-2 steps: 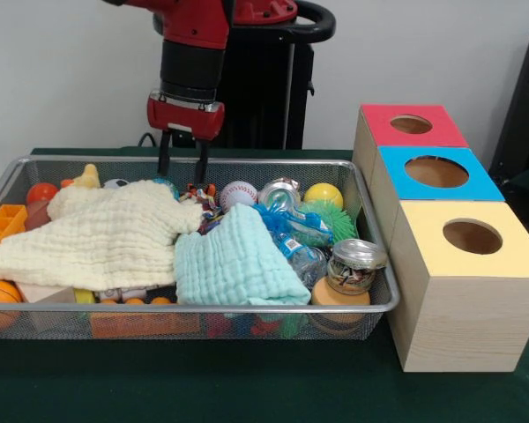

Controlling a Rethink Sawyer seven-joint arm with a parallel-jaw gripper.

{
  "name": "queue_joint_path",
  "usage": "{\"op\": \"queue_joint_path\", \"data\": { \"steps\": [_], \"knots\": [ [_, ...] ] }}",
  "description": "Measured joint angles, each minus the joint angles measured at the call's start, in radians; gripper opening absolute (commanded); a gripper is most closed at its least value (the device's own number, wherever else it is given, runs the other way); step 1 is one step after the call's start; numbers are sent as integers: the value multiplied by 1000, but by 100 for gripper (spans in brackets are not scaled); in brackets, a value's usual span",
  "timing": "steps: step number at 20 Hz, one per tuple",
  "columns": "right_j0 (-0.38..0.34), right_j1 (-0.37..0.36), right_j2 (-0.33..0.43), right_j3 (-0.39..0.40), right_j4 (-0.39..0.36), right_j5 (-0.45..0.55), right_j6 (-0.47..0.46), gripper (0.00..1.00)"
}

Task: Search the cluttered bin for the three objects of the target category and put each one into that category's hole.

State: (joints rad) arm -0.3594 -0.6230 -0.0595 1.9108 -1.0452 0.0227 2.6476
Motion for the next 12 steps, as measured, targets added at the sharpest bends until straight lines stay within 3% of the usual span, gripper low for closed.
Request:
{"op": "queue_joint_path", "data": {
  "steps": [12],
  "knots": [
    [107,56,-89,-11,90,-88,0,100]
  ]
}}
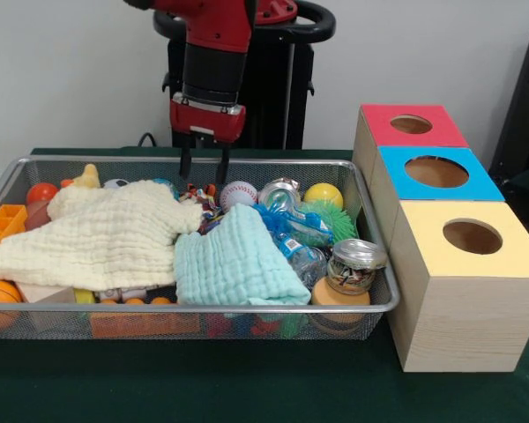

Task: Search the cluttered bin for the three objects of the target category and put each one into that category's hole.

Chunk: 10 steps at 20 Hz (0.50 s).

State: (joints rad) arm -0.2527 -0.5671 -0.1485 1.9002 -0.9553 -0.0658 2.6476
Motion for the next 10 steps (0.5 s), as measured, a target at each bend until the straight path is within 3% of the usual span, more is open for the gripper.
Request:
{"op": "queue_joint_path", "data": {
  "steps": [10],
  "knots": [
    [-23,59,-13,-14,26,-124,0,100]
  ]
}}
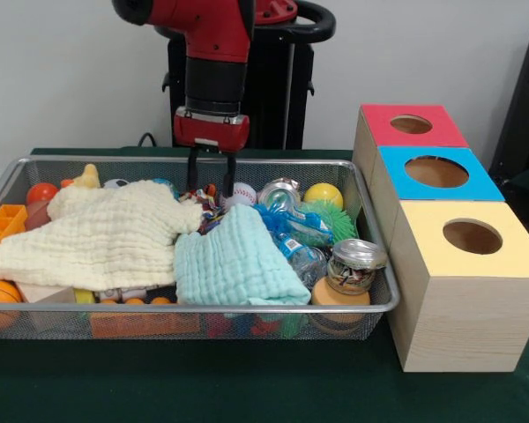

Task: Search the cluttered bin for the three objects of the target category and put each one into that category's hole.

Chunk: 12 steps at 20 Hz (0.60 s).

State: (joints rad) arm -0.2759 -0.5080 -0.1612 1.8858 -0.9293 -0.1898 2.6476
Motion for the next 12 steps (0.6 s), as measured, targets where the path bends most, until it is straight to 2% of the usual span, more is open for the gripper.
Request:
{"op": "queue_joint_path", "data": {
  "steps": [4,12],
  "knots": [
    [-23,16,-1,-7,0,-43,0,100],
    [-28,25,-6,-10,0,-66,0,100]
  ]
}}
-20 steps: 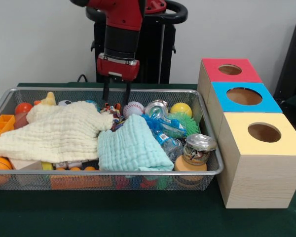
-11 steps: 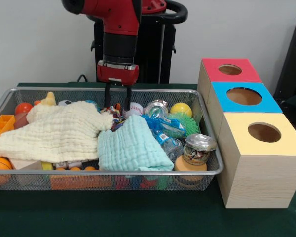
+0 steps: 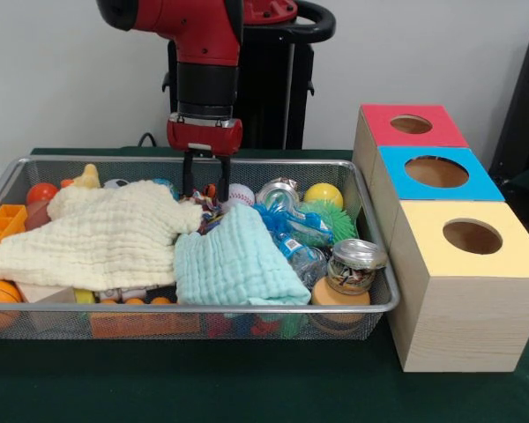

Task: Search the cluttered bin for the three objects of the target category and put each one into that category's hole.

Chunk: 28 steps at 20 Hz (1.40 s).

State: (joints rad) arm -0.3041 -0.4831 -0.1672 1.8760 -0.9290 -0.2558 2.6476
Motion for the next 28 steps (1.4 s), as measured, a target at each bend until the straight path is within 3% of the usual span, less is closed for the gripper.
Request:
{"op": "queue_joint_path", "data": {
  "steps": [9,10,28],
  "knots": [
    [16,21,-30,0,48,-43,0,100],
    [21,30,-41,0,59,-73,0,0],
    [27,63,-47,0,69,-103,0,0]
  ]
}}
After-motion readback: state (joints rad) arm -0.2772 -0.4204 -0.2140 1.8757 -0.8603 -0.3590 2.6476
